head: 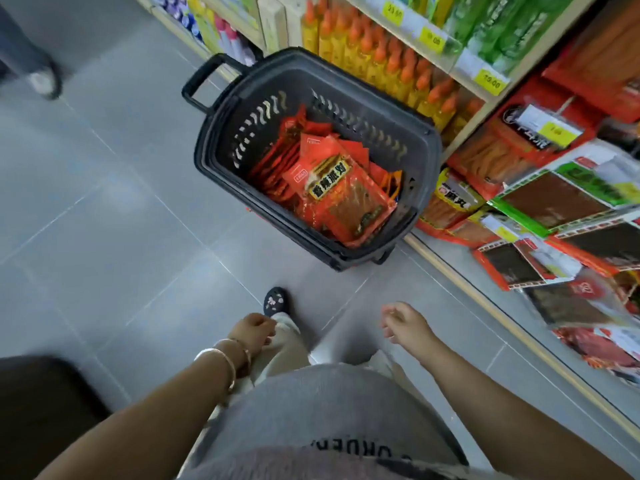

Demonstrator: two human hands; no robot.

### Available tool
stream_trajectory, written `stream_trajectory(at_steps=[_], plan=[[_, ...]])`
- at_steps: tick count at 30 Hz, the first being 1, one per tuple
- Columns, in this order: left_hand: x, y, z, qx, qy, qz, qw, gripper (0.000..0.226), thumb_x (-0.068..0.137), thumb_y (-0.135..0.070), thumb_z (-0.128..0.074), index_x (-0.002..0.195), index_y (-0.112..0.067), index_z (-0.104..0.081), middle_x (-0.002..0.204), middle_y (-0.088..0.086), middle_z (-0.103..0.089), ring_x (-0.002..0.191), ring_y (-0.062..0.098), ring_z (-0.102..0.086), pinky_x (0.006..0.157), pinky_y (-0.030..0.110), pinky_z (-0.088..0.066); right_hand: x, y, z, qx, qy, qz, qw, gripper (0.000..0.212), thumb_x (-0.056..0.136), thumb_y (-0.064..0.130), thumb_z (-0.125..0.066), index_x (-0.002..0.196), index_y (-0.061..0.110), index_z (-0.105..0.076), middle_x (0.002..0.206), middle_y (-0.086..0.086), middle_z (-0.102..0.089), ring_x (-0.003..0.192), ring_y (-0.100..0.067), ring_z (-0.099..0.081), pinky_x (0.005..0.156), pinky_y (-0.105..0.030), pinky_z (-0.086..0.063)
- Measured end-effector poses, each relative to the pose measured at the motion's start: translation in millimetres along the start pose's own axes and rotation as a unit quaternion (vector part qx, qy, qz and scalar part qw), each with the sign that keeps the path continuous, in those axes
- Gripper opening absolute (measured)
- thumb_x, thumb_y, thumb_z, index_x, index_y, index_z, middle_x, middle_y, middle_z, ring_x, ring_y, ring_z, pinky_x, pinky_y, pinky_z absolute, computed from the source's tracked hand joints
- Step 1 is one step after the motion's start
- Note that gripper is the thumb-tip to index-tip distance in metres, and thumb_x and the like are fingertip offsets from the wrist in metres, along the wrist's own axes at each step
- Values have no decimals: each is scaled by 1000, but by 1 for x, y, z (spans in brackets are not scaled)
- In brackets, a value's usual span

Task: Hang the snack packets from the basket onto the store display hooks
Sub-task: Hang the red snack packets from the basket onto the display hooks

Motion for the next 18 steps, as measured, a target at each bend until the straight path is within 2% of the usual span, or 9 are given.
stream_trajectory(at_steps=[1,3,5,7,10,13,16,18], plan=[[7,-12,17,-1,-1,-11,1000,16,90,-16,-55,74,-16,-59,85,9,-64,68,18,-58,63,29,-49,6,22,-9,12,2,17,1000,14,96,10,-45,104,15,-55,84,-1,-61,66,-10,-55,58,-16,-44],[23,-39,48,9,-3,-38,999,15,92,-15,-53,79,-16,-59,85,5,-62,67,13,-56,58,24,-42,18,64,-26,36,4,50,998,13,96,13,-49,100,22,-58,86,1,-64,68,-6,-58,59,-14,-45],[35,-68,75,15,5,-69,998,13,94,-13,-48,95,-12,-61,92,5,-62,74,15,-58,63,23,-43,32,103,-38,53,-7,82,995,17,95,14,-51,95,28,-58,86,1,-65,68,-4,-59,59,-11,-46],[44,-99,97,23,4,-98,995,19,95,-13,-45,106,-10,-60,98,5,-63,85,19,-60,69,25,-46,48,136,-45,55,-15,100,993,17,94,15,-51,95,30,-58,89,1,-66,69,-5,-60,64,-17,-47],[55,-144,116,12,6,-144,989,19,94,-12,-44,104,-14,-60,99,2,-64,91,18,-61,74,27,-46,77,169,-44,37,-17,108,993,14,94,19,-52,103,29,-56,95,1,-66,74,-3,-63,67,-17,-45],[69,-182,117,-28,34,-176,983,14,95,-16,-47,99,-19,-60,95,-5,-64,87,11,-62,75,25,-47,112,181,-34,5,-30,89,996,17,93,23,-56,109,28,-53,100,0,-62,88,-12,-61,74,-26,-47],[87,-214,110,-47,49,-199,978,14,96,-17,-47,103,-17,-59,93,-6,-64,82,9,-60,70,20,-47,157,182,-16,-32,-59,51,996,30,91,26,-59,119,23,-49,106,2,-61,95,-17,-58,78,-29,-45],[103,-231,106,-62,39,-194,978,13,97,-16,-46,100,-18,-59,93,-5,-64,83,10,-61,74,23,-49,189,180,-1,-73,-77,29,994,40,90,28,-61,126,19,-46,115,0,-58,99,-19,-57,80,-31,-44]])
Point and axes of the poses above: each hand's wrist, its own x-axis towards the middle knuckle, its own z-axis out of the back of the hand, y = z × x, the point moved 4 cm from there along x, towards the middle knuckle
